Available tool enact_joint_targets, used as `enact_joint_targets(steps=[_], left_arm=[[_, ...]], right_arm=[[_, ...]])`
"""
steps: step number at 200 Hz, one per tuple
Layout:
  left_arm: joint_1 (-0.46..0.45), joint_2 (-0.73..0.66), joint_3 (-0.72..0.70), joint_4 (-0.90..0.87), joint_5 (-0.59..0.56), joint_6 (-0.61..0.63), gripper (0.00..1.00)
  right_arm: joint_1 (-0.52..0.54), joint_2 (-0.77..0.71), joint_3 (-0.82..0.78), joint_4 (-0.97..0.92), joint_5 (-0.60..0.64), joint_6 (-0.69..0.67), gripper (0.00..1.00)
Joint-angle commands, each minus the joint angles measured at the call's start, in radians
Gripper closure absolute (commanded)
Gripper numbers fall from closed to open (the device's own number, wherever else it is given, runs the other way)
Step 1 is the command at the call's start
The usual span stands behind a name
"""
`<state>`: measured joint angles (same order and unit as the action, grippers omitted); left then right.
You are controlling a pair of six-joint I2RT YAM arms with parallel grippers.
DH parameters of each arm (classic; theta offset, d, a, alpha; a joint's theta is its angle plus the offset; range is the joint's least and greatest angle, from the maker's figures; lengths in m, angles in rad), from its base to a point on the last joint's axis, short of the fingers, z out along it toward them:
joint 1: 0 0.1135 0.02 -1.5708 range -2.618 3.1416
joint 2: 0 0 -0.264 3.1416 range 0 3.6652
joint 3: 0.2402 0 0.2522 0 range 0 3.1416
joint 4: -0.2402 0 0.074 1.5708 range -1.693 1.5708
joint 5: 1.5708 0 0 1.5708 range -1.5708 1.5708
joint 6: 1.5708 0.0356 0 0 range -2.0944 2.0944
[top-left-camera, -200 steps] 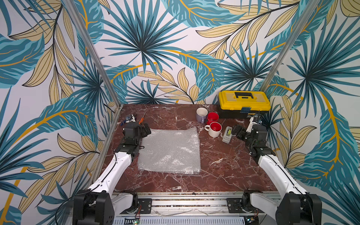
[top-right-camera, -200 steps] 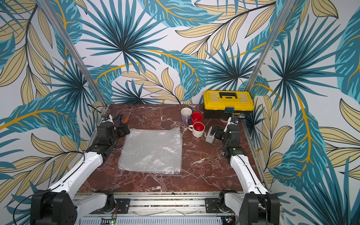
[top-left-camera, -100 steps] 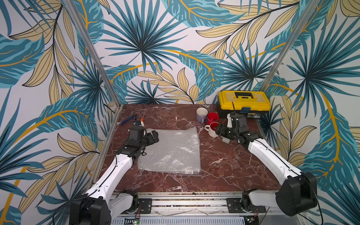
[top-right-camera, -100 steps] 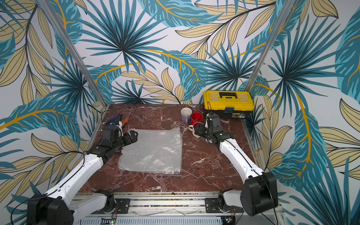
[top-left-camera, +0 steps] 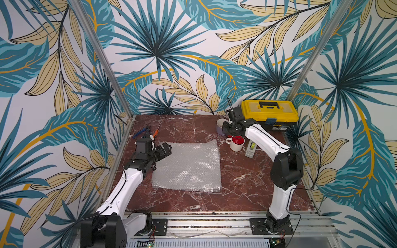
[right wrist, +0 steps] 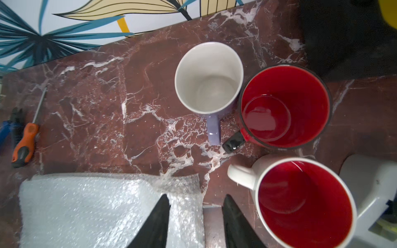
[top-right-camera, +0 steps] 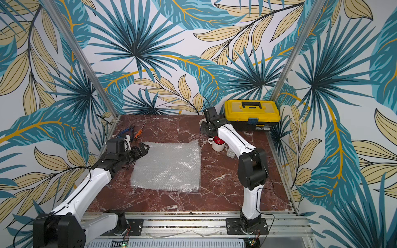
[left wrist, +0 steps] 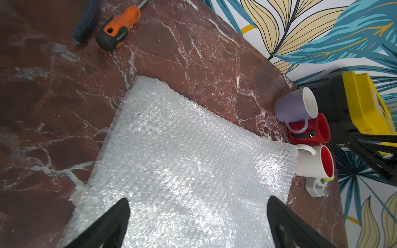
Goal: Wrap mugs in bubble wrap
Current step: Pick up the mug from the center of the board.
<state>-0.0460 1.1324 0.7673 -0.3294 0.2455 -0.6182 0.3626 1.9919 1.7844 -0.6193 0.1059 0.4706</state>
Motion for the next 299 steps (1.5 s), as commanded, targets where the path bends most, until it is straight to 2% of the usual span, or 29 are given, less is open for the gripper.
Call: enact_joint_targets(steps=[1, 52, 130, 212, 299], left_arm=[[0.025, 0.017, -0.005, 0.048, 0.097, -0.04, 0.0], [0.079, 0.062, -0.037, 0.2, 0.267, -0.095, 0.0], [0.113, 0.109, -0.043, 0.286, 0.412, -0.081, 0.0], [0.14, 0.144, -0.039, 0.289, 0.446, -0.079, 0.0], [0.151, 0.167, -0.041, 0.287, 0.436, -0.069, 0.0]], right_arm=[[0.002, 0.071, 0.091, -0.119, 0.075, -0.021, 0.59], [0.001, 0.211, 0.25, -0.174, 0.105, -0.045, 0.6], [-0.001, 0.392, 0.482, -0.278, 0.148, -0.062, 0.61], [-0.019, 0.489, 0.552, -0.277, 0.118, -0.046, 0.66], [-0.029, 0.505, 0.572, -0.266, 0.098, -0.063, 0.91]])
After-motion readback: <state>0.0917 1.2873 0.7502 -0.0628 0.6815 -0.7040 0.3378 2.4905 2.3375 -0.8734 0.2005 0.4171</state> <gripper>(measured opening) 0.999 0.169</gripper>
